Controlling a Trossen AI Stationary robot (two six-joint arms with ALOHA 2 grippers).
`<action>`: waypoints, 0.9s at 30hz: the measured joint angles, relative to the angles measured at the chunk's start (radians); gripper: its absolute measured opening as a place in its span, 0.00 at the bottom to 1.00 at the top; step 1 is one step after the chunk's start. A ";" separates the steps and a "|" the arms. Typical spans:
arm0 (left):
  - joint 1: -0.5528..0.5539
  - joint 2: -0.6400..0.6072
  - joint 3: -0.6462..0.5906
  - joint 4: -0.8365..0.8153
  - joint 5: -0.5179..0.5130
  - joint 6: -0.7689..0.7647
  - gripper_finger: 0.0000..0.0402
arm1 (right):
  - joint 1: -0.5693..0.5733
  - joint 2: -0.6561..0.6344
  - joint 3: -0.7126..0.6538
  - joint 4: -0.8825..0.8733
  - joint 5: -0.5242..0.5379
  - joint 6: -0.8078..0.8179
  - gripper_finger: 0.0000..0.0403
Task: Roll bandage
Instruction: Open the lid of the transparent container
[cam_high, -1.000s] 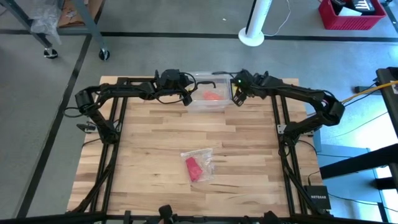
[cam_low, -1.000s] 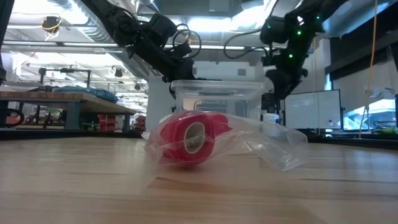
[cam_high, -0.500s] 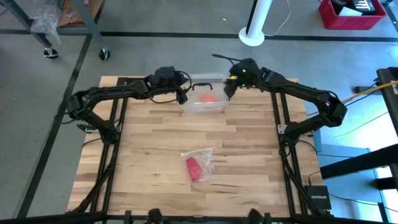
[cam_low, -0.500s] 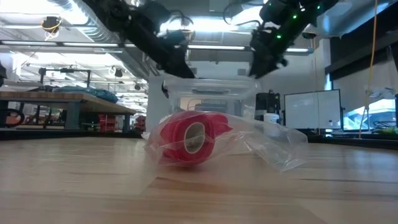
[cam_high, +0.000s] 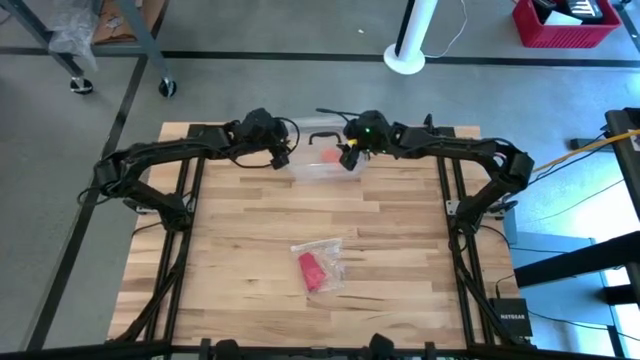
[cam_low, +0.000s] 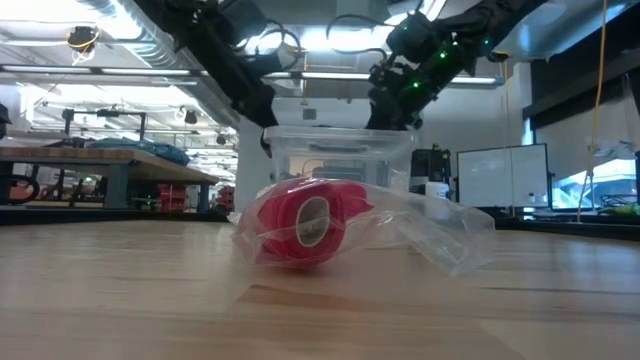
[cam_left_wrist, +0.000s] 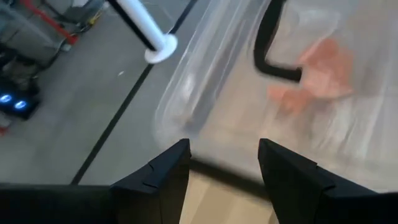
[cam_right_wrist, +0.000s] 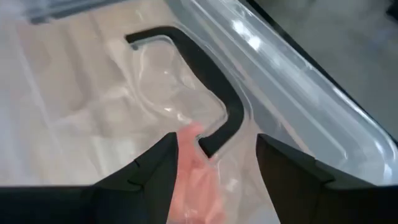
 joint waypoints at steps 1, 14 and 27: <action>0.000 -0.009 0.000 -0.018 -0.017 0.000 0.45 | -0.001 0.004 0.000 -0.003 0.007 0.000 0.55; 0.007 -0.011 0.003 -0.084 -0.032 -0.029 0.45 | -0.002 0.017 0.001 0.001 0.016 -0.002 0.55; 0.049 -0.010 -0.091 -0.146 -0.030 -0.088 0.45 | -0.001 0.018 -0.001 -0.002 0.017 -0.001 0.55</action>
